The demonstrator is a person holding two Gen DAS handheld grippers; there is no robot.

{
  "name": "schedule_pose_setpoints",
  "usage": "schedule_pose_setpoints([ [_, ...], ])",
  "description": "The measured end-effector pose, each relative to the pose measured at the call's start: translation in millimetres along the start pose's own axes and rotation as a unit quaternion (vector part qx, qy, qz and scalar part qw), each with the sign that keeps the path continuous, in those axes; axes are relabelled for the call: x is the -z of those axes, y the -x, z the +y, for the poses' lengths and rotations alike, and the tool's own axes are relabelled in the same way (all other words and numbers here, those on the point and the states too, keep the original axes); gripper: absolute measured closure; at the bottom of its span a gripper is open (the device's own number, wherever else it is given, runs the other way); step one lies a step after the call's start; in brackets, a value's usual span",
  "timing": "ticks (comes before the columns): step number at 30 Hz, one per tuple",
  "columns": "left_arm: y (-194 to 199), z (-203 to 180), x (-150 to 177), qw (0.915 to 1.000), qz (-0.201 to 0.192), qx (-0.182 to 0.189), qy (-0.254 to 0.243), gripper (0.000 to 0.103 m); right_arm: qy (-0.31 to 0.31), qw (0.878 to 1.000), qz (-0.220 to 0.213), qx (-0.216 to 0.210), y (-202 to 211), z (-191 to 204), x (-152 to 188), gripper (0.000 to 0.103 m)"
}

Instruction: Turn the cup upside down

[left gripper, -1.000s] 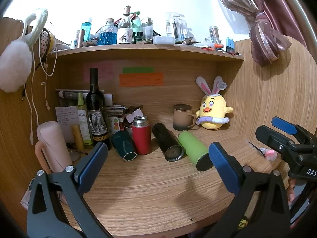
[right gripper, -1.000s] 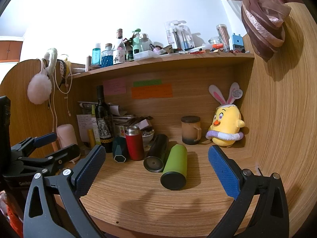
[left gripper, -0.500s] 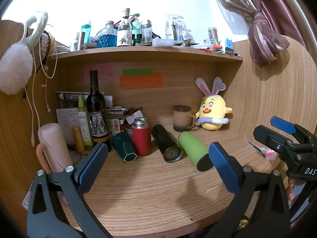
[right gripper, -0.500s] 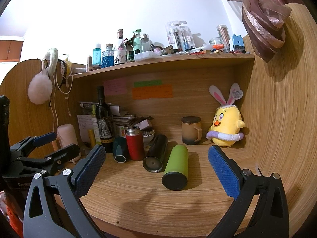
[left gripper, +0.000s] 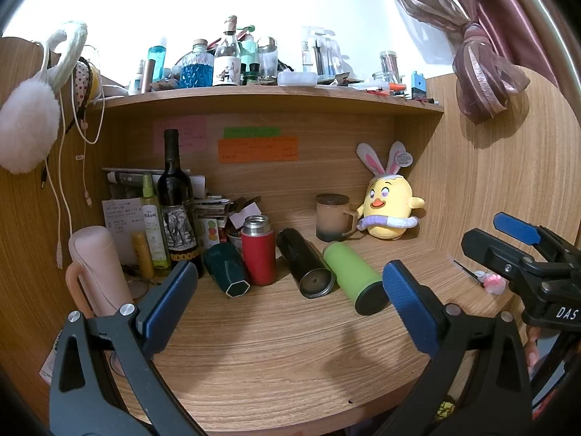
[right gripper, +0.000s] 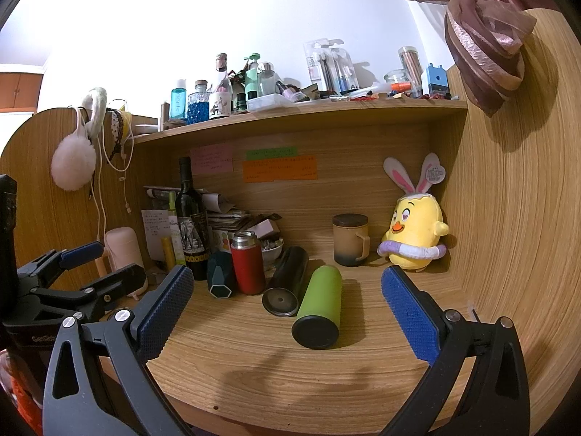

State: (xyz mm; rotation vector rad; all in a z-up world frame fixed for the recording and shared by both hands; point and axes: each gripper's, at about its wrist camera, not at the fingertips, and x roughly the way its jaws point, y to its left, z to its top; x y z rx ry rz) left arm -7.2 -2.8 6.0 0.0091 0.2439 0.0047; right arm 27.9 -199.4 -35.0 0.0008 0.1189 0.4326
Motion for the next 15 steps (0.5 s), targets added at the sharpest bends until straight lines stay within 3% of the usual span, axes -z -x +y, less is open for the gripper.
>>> schedule_pose_setpoints([
  [15, 1.3, -2.9, 0.0, 1.0000, 0.001, 0.000, -0.001, 0.000, 0.001, 1.000, 0.002, 0.000, -0.6, 0.4, -0.3, 0.000],
])
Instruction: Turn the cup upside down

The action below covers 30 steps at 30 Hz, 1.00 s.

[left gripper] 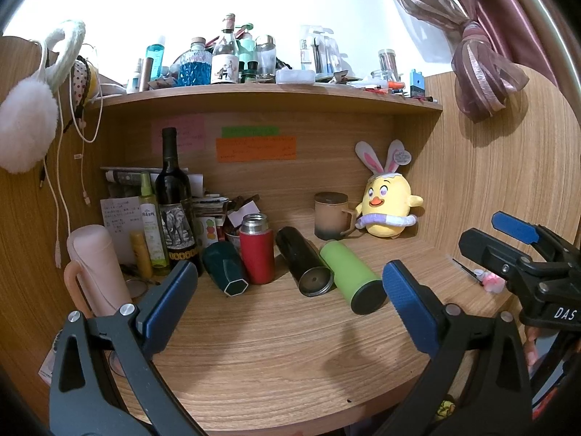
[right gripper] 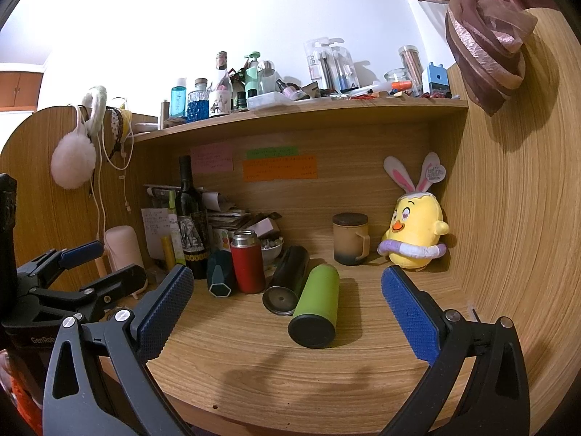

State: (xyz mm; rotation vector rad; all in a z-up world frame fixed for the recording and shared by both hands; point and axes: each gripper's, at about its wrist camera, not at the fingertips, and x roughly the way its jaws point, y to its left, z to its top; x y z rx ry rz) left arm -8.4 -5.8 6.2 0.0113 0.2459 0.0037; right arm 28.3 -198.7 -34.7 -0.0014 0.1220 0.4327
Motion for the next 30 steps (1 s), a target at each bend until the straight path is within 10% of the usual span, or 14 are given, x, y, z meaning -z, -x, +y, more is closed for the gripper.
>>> schedule_pose_setpoints([
  [15, -34.8, -9.5, -7.5, 0.9991, 0.028, 0.029, -0.009, 0.000, -0.009, 1.000, 0.009, 0.009, -17.5, -16.4, 10.0, 0.000],
  [30, -206.6, -77.2, -2.7, 0.9735, 0.199, 0.108, -0.034, 0.000, -0.062, 0.993, 0.070, 0.070, -53.3, -89.8, 47.5, 0.000],
])
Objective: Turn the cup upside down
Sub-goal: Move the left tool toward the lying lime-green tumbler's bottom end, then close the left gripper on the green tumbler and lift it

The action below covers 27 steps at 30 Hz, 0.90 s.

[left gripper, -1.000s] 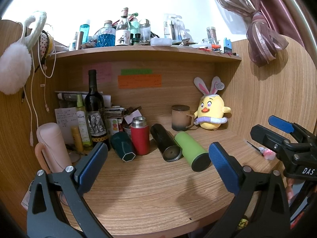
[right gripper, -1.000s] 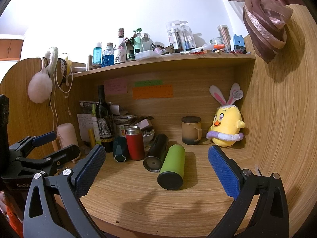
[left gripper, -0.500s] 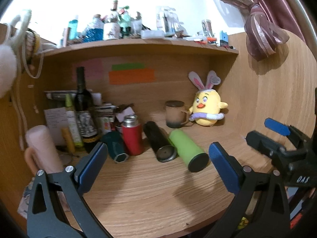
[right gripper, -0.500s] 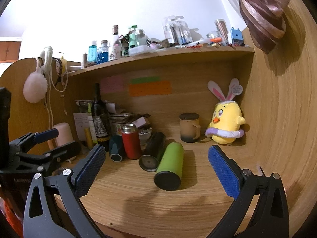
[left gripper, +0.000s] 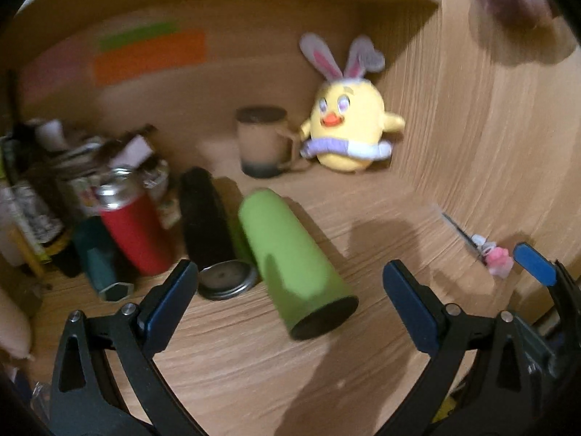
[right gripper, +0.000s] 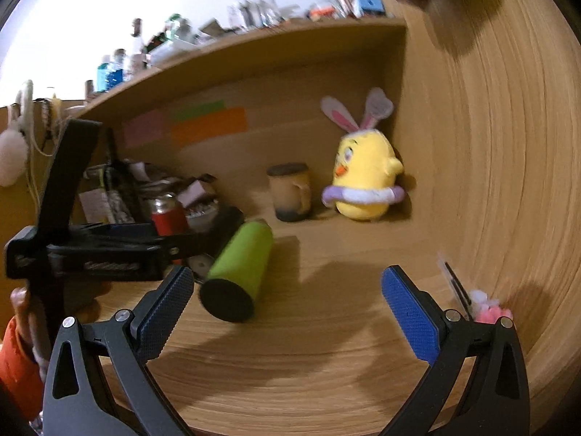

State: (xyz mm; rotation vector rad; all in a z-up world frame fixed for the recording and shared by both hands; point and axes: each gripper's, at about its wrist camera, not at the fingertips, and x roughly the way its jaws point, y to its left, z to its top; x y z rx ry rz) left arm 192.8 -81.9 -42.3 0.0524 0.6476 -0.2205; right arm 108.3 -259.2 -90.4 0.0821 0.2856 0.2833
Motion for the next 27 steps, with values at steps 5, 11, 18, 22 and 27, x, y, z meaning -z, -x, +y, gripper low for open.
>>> schedule_pose_setpoints([
  [5, -43.9, -12.3, -3.1, 0.9986, 0.052, 0.002, -0.001, 0.019, -0.020, 1.000, 0.016, 0.005, -12.1, -18.3, 7.8, 0.000],
  [11, -68.9, -16.0, 3.4, 0.9964, 0.084, -0.007, 0.006, 0.031, -0.042, 0.999, 0.032, 0.001, -23.4, -31.5, 14.2, 0.000],
  [18, -61.5, -10.5, 11.6, 0.9964, 0.083, 0.002, 0.018, 0.036, -0.048, 0.998, 0.034, -0.002, -24.3, -30.9, 14.4, 0.000],
  [22, -45.4, -12.0, 22.7, 0.9967, 0.081, 0.007, 0.001, 0.039, -0.043, 0.999, 0.031, -0.003, -18.7, -24.4, 12.0, 0.000],
  [27, -21.9, -6.5, 41.2, 0.9967, 0.079, 0.017, -0.004, 0.040, -0.032, 0.999, 0.026, -0.006, -9.4, -11.9, 9.2, 0.000],
])
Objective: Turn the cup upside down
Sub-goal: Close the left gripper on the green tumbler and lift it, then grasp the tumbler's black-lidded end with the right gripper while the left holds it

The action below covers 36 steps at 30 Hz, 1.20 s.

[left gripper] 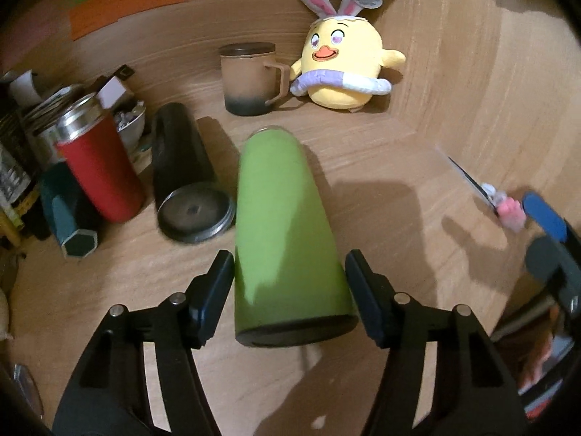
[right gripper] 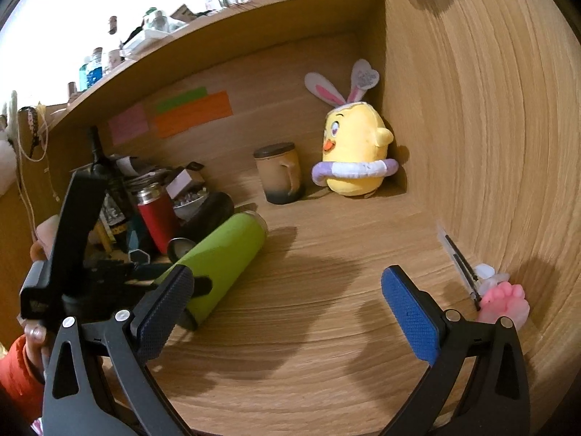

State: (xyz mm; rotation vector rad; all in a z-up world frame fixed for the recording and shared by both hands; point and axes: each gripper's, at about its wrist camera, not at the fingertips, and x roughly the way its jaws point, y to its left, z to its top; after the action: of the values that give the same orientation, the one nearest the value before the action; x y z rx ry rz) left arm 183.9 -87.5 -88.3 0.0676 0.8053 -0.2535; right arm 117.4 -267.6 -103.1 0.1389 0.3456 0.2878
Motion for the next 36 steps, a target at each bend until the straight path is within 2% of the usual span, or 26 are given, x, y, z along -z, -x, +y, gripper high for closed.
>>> schedule_pose_setpoints([
  [8, 44.0, 10.1, 46.5, 0.9999, -0.009, 0.011, 0.000, 0.040, 0.020, 1.000, 0.000, -0.011, 14.0, 29.6, 1.8, 0.000],
  [16, 81.6, 15.1, 86.2, 0.9996, -0.028, 0.000, 0.004, 0.040, 0.039, 0.999, -0.002, -0.025, 29.1, 61.1, 8.5, 0.000],
  [21, 86.9, 19.3, 89.2, 0.9994, -0.029, 0.012, 0.014, 0.040, 0.046, 0.998, 0.000, -0.033, 36.2, 76.4, 12.3, 0.000],
  [23, 97.7, 28.4, 87.9, 0.9980, -0.045, 0.031, 0.030, 0.040, 0.050, 0.998, 0.001, -0.034, 38.0, 82.1, 12.7, 0.000],
  [25, 114.7, 35.4, 90.6, 0.9962, -0.073, 0.030, 0.036, 0.040, 0.053, 0.998, 0.001, -0.039, 38.9, 88.2, 13.2, 0.000],
  [27, 132.0, 43.1, 93.2, 0.9938, -0.102, 0.017, 0.040, 0.040, 0.056, 0.997, 0.001, -0.045, 37.5, 94.8, 14.1, 0.000],
  [31, 158.1, 69.6, 98.0, 0.9868, -0.146, -0.034, 0.061, 0.040, 0.060, 0.996, 0.013, -0.061, 24.1, 114.1, 20.8, 0.000],
  [33, 159.8, 87.9, 100.7, 0.9835, -0.151, -0.065, 0.075, 0.040, 0.064, 0.995, 0.028, -0.073, 11.7, 127.4, 27.4, 0.000],
  [36, 152.5, 110.0, 103.3, 0.9829, -0.137, -0.073, 0.099, 0.040, 0.076, 0.992, 0.052, -0.082, -9.3, 152.0, 41.2, 0.000],
])
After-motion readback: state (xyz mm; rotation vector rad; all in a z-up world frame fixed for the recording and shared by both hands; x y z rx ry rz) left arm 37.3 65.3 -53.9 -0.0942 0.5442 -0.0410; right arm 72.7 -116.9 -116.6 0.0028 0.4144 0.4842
